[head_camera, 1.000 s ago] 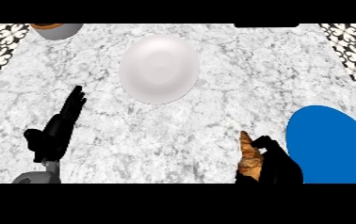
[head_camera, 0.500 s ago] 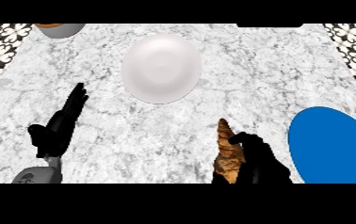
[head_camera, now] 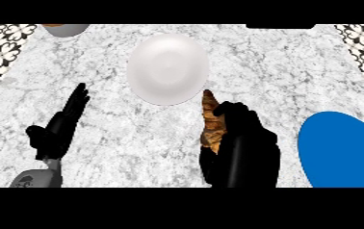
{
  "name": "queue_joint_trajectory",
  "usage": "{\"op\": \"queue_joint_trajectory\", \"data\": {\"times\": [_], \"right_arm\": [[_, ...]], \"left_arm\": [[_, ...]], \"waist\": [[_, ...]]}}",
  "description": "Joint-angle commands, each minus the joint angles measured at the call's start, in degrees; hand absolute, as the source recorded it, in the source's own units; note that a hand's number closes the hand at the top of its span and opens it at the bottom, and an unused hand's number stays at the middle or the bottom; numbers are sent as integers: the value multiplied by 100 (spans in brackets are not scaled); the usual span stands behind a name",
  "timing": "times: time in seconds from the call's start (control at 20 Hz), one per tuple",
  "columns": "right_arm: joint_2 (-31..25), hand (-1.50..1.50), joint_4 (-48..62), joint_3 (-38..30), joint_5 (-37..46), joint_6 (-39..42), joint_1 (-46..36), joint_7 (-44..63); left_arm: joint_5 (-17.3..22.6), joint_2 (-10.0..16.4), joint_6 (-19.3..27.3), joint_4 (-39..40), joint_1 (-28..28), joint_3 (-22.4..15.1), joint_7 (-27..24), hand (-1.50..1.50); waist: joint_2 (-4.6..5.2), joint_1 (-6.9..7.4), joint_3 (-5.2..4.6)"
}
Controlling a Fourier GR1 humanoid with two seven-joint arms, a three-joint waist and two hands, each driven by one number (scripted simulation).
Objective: Pick the croissant from the plate and place it in the plate
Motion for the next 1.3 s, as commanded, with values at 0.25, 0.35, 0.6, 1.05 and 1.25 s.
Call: {"op": "queue_joint_trajectory", "data": {"times": [0.25,0.35,0.6,1.05,1.25], "right_arm": [[72,150,1783,-694,-1582,-432,-1932,1052],[72,150,2389,-1053,-1883,-743,-2321,834],[73,150,3563,-1363,-2472,-1438,-3013,479],[73,150,5764,-1807,-3253,-2596,-4092,-179],[73,-150,5870,-2110,-3129,-3831,-3712,-44]], "left_arm": [[-149,-168,111,49,-311,-98,108,0],[-89,-166,-27,24,-150,-125,45,0],[-107,-128,-75,291,-170,-26,-206,0],[-198,-221,-75,132,-284,-189,-25,0],[-179,-197,-163,289,-254,-161,-217,0]], "waist": [[30,99,3],[45,183,4],[76,253,1],[113,425,4],[161,471,3]]}}
